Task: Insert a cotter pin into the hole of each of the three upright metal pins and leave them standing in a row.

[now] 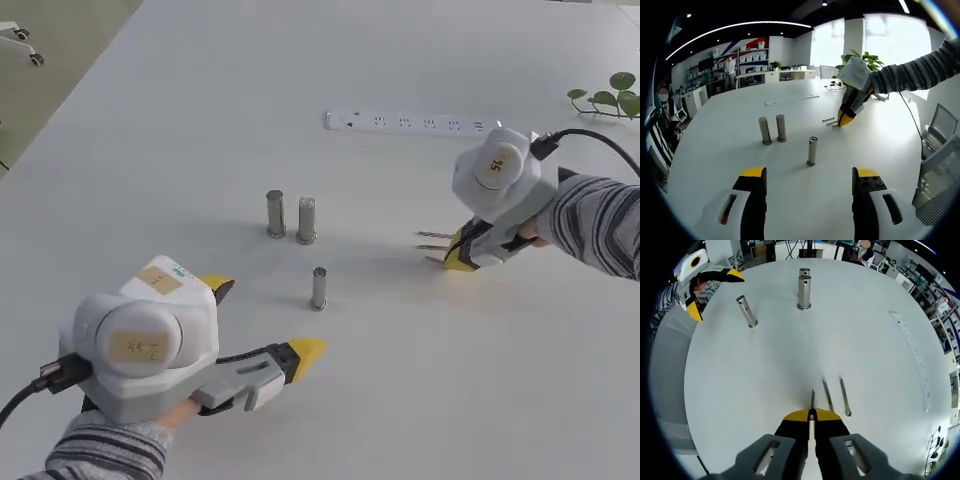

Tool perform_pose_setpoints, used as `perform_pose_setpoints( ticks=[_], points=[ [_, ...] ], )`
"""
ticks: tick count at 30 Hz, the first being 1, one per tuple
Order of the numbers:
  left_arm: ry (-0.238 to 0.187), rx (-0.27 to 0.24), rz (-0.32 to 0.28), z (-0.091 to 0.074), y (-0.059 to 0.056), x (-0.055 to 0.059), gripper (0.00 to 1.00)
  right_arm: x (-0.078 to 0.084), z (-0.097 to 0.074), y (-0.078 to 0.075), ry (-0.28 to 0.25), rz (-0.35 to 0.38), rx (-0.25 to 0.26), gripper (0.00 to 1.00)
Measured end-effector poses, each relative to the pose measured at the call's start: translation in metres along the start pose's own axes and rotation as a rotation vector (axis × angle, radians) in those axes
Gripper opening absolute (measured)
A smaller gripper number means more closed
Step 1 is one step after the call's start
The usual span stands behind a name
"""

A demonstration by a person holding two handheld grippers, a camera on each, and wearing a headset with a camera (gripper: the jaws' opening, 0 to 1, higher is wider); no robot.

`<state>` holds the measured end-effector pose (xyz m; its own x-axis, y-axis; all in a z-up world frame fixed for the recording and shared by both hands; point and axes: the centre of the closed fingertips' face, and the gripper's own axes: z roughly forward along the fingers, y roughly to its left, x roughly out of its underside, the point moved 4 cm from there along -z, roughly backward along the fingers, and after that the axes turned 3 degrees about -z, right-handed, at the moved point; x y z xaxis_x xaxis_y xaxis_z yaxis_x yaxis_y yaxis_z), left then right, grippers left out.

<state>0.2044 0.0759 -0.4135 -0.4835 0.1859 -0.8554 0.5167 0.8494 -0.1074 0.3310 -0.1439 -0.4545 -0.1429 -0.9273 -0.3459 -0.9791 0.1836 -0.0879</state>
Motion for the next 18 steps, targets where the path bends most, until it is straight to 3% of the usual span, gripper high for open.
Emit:
perform_pose_setpoints(
  ticks=[8, 12, 18],
  points=[
    [0.001, 0.016, 0.012, -0.002, -0.003, -0.002, 0.6, 0.001, -0.004, 0.002, -0.049, -0.03, 0.058, 0.0],
    [-0.011, 0.022, -0.006, -0.003, -0.004, -0.006, 0.57, -0.008, -0.013, 0.002, -0.123, -0.056, 0.106, 0.0],
    [-0.027, 0.048, 0.012, -0.005, -0.007, -0.017, 0.52, -0.03, -0.033, 0.014, -0.216, -0.132, 0.165, 0.0]
  ],
)
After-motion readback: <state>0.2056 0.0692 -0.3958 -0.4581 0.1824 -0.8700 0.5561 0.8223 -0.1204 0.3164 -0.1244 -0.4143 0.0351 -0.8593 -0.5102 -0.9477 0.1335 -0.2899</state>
